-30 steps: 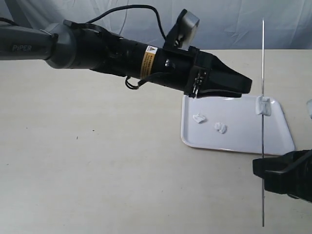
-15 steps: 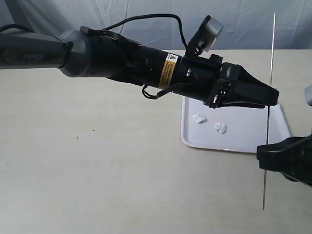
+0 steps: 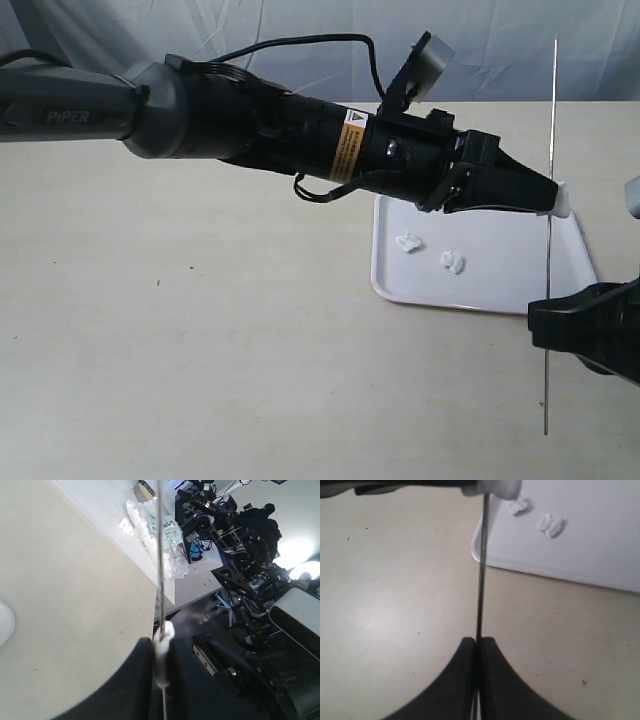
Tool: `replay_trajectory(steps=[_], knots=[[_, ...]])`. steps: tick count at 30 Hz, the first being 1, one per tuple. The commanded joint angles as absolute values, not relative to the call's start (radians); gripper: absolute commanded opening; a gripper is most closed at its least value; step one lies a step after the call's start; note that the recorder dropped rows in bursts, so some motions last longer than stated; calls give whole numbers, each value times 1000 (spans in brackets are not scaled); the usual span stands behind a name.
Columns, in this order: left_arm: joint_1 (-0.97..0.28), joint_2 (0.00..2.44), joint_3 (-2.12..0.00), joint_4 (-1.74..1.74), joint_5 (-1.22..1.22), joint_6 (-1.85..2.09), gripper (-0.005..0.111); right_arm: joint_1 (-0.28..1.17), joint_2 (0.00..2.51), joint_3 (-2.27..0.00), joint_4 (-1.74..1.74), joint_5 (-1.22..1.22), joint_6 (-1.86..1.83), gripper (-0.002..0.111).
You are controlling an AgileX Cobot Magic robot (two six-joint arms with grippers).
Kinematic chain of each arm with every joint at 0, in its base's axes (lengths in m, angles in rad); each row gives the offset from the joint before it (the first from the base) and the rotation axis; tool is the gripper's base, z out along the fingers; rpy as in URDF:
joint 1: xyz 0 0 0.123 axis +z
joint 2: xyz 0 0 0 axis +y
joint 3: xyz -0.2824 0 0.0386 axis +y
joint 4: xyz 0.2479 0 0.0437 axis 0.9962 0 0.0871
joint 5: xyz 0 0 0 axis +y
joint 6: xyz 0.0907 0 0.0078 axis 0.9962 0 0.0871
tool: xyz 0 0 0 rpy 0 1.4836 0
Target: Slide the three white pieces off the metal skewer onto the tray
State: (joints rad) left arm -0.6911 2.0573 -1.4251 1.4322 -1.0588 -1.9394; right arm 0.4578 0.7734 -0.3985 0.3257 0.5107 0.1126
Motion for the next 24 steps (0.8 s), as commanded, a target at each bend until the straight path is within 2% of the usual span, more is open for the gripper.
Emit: replay_trajectory(steps=[1, 24], knots=[[-700, 2048, -1422, 1413, -1045, -1912, 0, 459, 774, -404, 345, 513, 92, -1], [-651, 2048, -1466, 1264, -1051, -1844, 0, 461, 774, -404, 374, 604, 54, -1]])
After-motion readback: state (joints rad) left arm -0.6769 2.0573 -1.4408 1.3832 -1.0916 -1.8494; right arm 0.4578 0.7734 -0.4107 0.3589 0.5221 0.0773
